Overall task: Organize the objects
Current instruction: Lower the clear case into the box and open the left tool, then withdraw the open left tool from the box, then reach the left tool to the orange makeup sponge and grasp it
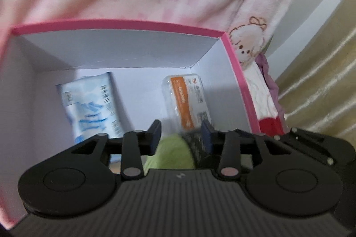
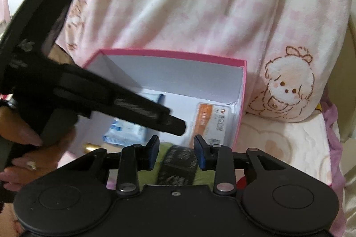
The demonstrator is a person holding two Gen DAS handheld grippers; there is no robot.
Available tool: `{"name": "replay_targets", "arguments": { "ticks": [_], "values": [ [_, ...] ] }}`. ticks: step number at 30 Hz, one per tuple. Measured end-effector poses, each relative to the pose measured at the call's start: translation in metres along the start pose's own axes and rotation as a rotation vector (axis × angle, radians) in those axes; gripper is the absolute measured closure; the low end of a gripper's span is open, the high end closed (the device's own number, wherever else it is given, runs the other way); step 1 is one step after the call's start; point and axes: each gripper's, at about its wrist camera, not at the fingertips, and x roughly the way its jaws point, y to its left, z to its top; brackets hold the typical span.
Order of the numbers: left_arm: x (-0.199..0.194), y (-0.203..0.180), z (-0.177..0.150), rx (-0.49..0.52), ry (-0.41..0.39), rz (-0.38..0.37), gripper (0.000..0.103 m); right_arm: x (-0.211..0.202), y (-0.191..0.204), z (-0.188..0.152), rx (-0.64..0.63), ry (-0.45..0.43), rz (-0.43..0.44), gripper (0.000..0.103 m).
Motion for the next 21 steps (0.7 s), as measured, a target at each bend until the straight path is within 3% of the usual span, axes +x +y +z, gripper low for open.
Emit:
{"name": "replay_targets", "arguments": {
  "ticks": [4, 11, 21],
  "values": [
    [-0.060, 0.004, -0.018, 0.028, 0.010, 0.021, 0.057, -0.032, 0.016, -0.003, -0.003, -0.002, 0.023, 0.061],
    [-0.146, -0.011, -0.055, 0.140, 0.023, 0.122, 0.039, -0.093, 0.046, -0.005, -0.053, 0.019, 0.055, 0.043],
    [-0.192, -0.013, -0.115, 0.206, 0.087, 0.153, 0.024, -0.144, 0.088, -0.037, -0.107, 0.059, 0.162, 0.027]
  ]
}}
